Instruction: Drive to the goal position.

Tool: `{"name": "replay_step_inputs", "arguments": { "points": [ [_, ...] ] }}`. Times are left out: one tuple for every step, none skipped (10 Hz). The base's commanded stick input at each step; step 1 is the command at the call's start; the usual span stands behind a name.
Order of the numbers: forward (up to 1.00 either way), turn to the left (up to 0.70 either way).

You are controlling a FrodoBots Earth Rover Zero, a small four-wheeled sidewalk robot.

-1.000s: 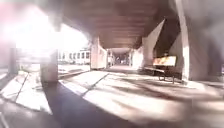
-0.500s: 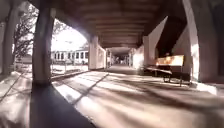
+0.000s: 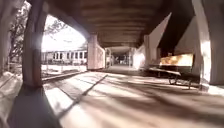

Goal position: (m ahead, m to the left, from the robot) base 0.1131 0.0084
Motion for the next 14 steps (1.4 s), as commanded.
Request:
{"name": "replay_step_inputs", "arguments": {
  "points": [
    [0.85,0.0],
    [0.85,0.0],
    [0.85,0.0],
    [0.85,0.0],
    [0.85,0.0],
    [0.85,0.0],
    [0.85,0.0],
    [0.85,0.0],
    [0.85,0.0],
    [0.85,0.0],
    [0.85,0.0],
    [0.85,0.0],
    [0.85,0.0],
    [0.85,0.0]
  ]
}}
